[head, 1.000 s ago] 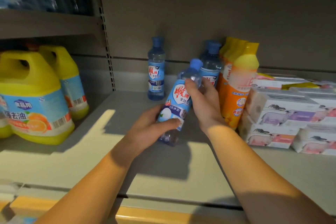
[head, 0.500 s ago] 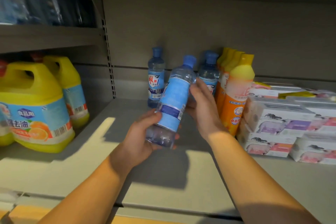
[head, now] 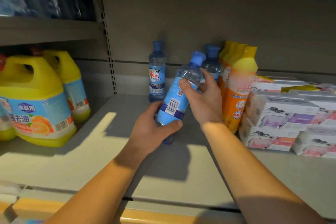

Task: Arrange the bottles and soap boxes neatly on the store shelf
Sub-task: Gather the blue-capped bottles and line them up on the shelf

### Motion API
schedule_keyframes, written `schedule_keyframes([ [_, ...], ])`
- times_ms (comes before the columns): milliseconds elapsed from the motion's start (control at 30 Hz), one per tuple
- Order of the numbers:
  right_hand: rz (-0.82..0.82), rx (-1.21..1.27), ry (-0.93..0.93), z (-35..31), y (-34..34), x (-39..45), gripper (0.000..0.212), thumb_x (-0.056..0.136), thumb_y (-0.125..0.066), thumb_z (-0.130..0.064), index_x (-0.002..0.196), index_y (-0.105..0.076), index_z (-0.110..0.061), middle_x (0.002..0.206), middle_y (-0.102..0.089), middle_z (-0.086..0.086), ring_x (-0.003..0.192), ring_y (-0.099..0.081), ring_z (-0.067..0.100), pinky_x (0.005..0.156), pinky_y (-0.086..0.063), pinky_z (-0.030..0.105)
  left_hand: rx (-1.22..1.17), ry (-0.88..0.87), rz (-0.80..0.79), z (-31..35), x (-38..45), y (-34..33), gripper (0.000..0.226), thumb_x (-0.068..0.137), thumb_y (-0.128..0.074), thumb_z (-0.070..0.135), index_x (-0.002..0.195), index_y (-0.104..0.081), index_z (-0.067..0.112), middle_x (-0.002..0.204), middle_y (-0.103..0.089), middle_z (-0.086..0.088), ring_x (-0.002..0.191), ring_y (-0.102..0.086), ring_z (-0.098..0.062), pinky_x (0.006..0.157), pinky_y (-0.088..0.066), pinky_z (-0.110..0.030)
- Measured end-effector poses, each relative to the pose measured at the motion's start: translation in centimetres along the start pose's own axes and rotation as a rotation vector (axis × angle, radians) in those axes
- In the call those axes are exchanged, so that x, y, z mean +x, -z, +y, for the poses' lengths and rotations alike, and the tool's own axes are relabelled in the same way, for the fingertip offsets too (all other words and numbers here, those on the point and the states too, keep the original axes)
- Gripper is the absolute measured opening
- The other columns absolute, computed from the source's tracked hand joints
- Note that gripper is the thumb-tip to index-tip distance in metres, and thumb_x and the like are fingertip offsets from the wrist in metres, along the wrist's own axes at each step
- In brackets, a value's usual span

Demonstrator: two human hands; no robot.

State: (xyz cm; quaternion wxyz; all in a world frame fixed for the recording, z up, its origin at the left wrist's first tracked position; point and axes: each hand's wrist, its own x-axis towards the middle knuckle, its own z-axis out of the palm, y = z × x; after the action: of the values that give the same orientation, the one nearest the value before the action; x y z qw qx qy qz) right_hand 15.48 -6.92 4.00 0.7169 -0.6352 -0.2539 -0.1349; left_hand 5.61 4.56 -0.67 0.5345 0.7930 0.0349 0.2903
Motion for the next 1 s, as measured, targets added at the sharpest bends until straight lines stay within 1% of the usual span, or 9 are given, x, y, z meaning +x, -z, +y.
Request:
schedule_keyframes([
  [67, -0.045, 0.012, -0.018, 0.2, 0.0, -0.1, 0.043, 0.086, -0.072, -0.034, 0.126, -0.054, -0.037, 0.113, -0.067, -0.014, 0.101, -0.065, -0.001, 0.084, -0.057, 0.026, -0.098, 0.036, 0.001, 0.0, 0.1, 0.1, 0.047, 0.058, -0.077, 0.042, 0.103, -0.065, 0.035, 0.095, -0.074, 0.016, 0.087, -0.069, -0.006, 0.077, -0.053, -0.018],
  [167, -0.175, 0.176, -0.098, 0.4, 0.3, 0.2, 0.029, 0.097, -0.056, -0.032, 0.121, -0.054, -0.048, 0.120, -0.065, -0.017, 0.111, -0.064, 0.006, 0.090, -0.057, 0.034, -0.511, 0.219, -0.088, 0.4, 0.2, 0.7, 0.034, 0.069, -0.072, 0.021, 0.102, -0.072, 0.011, 0.094, -0.074, -0.012, 0.079, -0.071, -0.025, 0.071, -0.058, -0.032],
  [300, -0.279, 0.218, -0.176, 0.8, 0.4, 0.0, 0.035, 0.091, -0.054, -0.037, 0.121, -0.055, -0.054, 0.113, -0.064, -0.027, 0.106, -0.066, 0.005, 0.080, -0.058, 0.030, -0.812, 0.490, -0.425, 1.2, -0.3, 1.4, 0.041, 0.078, -0.059, 0.034, 0.101, -0.076, 0.005, 0.097, -0.071, -0.024, 0.082, -0.072, -0.035, 0.073, -0.060, -0.038],
  [400, -0.277, 0.215, -0.292, 1.6, 0.3, -0.1, 0.036, 0.092, -0.058, -0.037, 0.127, -0.058, -0.041, 0.118, -0.065, -0.010, 0.096, -0.070, 0.007, 0.072, -0.058, 0.028, -0.865, 0.541, -0.521, 1.2, -0.4, 1.2, 0.041, 0.075, -0.065, 0.038, 0.099, -0.078, 0.007, 0.100, -0.071, -0.022, 0.087, -0.072, -0.032, 0.078, -0.060, -0.039],
  [633, -0.250, 0.232, -0.435, 2.0, 0.4, 0.1, 0.026, 0.095, -0.060, -0.032, 0.120, -0.061, -0.035, 0.107, -0.070, -0.003, 0.086, -0.073, 0.010, 0.067, -0.058, 0.029, -0.772, 0.559, -0.504, 0.5, -0.1, 1.1, 0.051, 0.066, -0.070, 0.046, 0.101, -0.076, 0.009, 0.097, -0.072, -0.014, 0.086, -0.071, -0.026, 0.092, -0.051, -0.043],
  [700, -0.243, 0.226, -0.416, 2.0, 0.2, 0.1, 0.023, 0.096, -0.058, -0.034, 0.118, -0.062, -0.030, 0.102, -0.072, -0.005, 0.088, -0.073, 0.012, 0.070, -0.059, 0.030, -0.764, 0.529, -0.454, 0.4, 0.0, 1.1, 0.058, 0.061, -0.073, 0.045, 0.105, -0.072, 0.008, 0.098, -0.072, -0.015, 0.085, -0.071, -0.026, 0.086, -0.054, -0.042],
  [767, -0.245, 0.190, -0.365, 1.9, 0.2, 0.0, 0.017, 0.096, -0.056, -0.035, 0.110, -0.063, -0.030, 0.093, -0.073, -0.010, 0.088, -0.072, 0.010, 0.068, -0.058, 0.027, -0.736, 0.441, -0.364, 0.1, 0.2, 1.0, 0.044, 0.066, -0.073, 0.036, 0.099, -0.075, 0.007, 0.096, -0.074, -0.016, 0.081, -0.072, -0.025, 0.076, -0.058, -0.038],
  [867, -0.296, 0.092, -0.222, 1.2, 0.1, -0.4, 0.033, 0.089, -0.061, -0.038, 0.121, -0.059, -0.030, 0.107, -0.071, -0.012, 0.093, -0.069, 0.002, 0.073, -0.058, 0.023, -0.541, 0.234, -0.243, -0.3, 0.3, 0.8, 0.023, 0.080, -0.067, 0.018, 0.100, -0.075, 0.008, 0.096, -0.075, -0.011, 0.082, -0.073, -0.021, 0.072, -0.058, -0.030],
  [1000, -0.336, -0.054, -0.028, 0.3, -0.7, -1.2, 0.053, 0.082, -0.072, -0.036, 0.129, -0.048, -0.038, 0.117, -0.062, -0.019, 0.100, -0.062, -0.010, 0.076, -0.055, 0.016, -0.090, 0.068, -0.024, -0.9, 0.6, 0.7, 0.052, 0.062, -0.085, 0.021, 0.108, -0.062, 0.022, 0.100, -0.075, 0.003, 0.090, -0.072, -0.012, 0.082, -0.056, -0.031],
])
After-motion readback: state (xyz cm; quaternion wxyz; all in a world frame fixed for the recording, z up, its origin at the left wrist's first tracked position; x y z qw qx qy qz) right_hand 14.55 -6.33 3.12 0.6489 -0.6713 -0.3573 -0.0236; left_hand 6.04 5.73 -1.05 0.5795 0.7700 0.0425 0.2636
